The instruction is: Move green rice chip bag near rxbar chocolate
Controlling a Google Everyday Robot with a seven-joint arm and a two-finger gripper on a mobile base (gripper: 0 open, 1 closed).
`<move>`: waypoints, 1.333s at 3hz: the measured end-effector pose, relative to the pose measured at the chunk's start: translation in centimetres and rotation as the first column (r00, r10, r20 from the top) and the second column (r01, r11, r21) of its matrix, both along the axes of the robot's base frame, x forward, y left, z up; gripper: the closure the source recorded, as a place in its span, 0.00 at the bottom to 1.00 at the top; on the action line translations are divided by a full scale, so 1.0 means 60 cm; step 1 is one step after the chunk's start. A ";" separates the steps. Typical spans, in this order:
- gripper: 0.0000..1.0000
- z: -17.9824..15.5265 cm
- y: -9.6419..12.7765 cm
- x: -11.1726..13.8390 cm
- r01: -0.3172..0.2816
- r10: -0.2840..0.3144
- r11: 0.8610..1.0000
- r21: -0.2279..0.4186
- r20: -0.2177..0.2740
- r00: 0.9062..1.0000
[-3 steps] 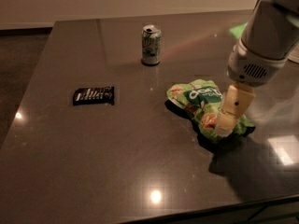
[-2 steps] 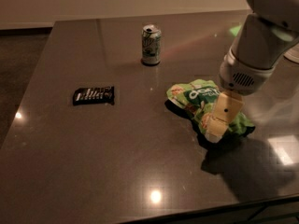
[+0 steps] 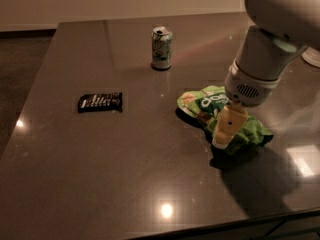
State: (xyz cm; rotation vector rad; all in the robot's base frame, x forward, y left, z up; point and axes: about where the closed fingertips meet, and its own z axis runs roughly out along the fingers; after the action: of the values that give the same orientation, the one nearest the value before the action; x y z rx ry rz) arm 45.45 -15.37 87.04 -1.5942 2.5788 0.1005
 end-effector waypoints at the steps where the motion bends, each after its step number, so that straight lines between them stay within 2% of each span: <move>1: 0.49 0.000 0.005 0.007 -0.002 0.003 1.000 -0.020 0.002 1.000; 2: 0.79 0.026 0.053 0.025 -0.062 0.063 0.998 -0.007 0.027 0.998; 3: 0.99 0.044 0.094 0.041 -0.111 0.111 0.994 0.012 0.049 0.993; 4: 1.00 0.060 0.151 0.067 -0.178 0.174 0.983 0.040 0.080 0.981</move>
Offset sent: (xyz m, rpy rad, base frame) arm 0.0192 0.0468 0.0292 -0.0086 -0.0298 0.0997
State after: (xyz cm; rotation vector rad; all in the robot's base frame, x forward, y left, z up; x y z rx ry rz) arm 49.47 -6.33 90.64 -1.7704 2.3576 0.1109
